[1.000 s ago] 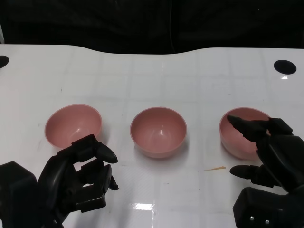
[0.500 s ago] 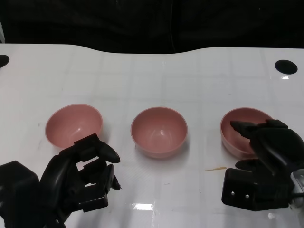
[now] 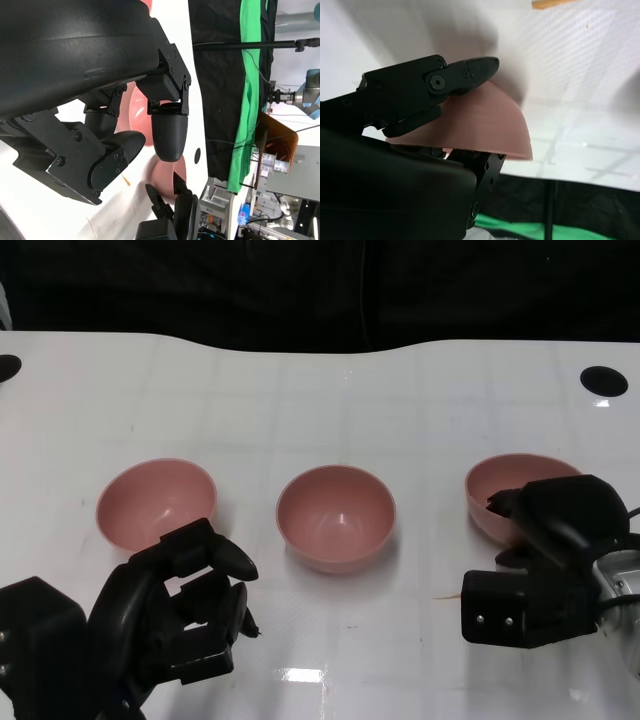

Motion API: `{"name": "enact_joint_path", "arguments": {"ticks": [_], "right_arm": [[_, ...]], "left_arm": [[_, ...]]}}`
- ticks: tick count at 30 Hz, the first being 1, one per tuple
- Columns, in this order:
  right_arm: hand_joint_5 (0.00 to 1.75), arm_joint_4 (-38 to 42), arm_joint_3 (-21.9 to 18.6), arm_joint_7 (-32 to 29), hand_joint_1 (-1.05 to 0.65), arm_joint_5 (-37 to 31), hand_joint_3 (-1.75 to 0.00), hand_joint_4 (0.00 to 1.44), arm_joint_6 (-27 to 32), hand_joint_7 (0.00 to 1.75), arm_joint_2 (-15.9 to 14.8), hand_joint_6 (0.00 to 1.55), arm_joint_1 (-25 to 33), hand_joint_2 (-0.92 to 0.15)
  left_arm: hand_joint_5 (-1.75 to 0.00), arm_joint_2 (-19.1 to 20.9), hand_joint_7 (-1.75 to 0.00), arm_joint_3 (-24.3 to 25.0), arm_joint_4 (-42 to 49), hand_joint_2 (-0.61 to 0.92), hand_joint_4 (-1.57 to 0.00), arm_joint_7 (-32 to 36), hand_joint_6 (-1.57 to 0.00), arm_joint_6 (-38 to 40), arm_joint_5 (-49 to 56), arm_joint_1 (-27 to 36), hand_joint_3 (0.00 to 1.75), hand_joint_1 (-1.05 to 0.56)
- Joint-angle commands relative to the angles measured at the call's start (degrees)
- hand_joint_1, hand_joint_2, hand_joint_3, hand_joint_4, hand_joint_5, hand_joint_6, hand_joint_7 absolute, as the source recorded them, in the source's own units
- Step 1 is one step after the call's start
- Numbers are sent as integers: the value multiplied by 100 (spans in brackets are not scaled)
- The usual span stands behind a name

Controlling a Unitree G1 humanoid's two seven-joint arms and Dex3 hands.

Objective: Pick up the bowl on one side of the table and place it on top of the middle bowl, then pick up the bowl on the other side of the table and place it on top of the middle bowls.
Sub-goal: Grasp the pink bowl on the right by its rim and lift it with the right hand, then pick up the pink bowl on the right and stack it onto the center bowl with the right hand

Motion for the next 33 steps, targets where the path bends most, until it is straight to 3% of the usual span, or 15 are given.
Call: {"name": "enact_joint_path", "arguments": {"ticks": [1, 6, 9, 11, 15, 21, 23, 27, 33], "right_arm": [[174, 359, 90, -377, -25, 58, -10, 88, -221, 159, -98, 67, -111, -92], [175, 375, 137, -1342, -22, 40, -17, 88, -752, 174, -101, 65, -307, -90], [175, 372, 133, -1673, -21, 93, -93, 90, -1013, 175, -76, 68, -398, -55], [175, 126, 134, -1908, -20, 105, -107, 91, -1246, 175, -33, 69, -431, -48], [175, -453, 144, -2074, -24, 160, -112, 93, -1571, 175, 73, 71, -428, -49], [175, -1063, 173, -1743, -27, 257, -111, 93, -1648, 175, 332, 71, -369, -48], [175, -1073, 251, -1684, -27, 282, -113, 94, -1752, 175, 501, 71, -428, -50], [175, -905, 388, -1674, -23, 224, -119, 97, -1758, 175, 821, 75, -576, -41], [175, -266, 585, -1702, -24, 191, -119, 98, -1847, 175, 1106, 76, -787, -38]], "left_arm": [[-170, 16, -139, 16, -68, 44, -74, 100, -77, 69, 37, 27, 125, -8], [-172, -19, -142, -5, -18, 42, -74, 146, -76, 8, 83, -11, 129, -8], [-171, -24, -142, -9, 7, 41, -74, 135, -76, -15, 84, -20, 131, -8], [-171, -24, -141, 2, -1, 40, -74, 111, -76, -22, 54, -5, 131, -9], [-171, -29, -141, -9, -57, 39, -75, 152, -77, 20, 73, 24, 131, -10], [-170, -15, -140, 3, -67, 39, -73, 113, -76, -13, 49, 56, 131, -10], [-171, -10, -140, 4, -42, 39, -73, 111, -76, -54, 74, 49, 131, -10], [-169, 28, -139, 16, -49, 41, -74, 116, -76, -25, 99, 48, 130, -9], [-169, 2, -139, -58, -60, 40, -75, 117, -78, -113, 204, 92, 130, -9]]}}
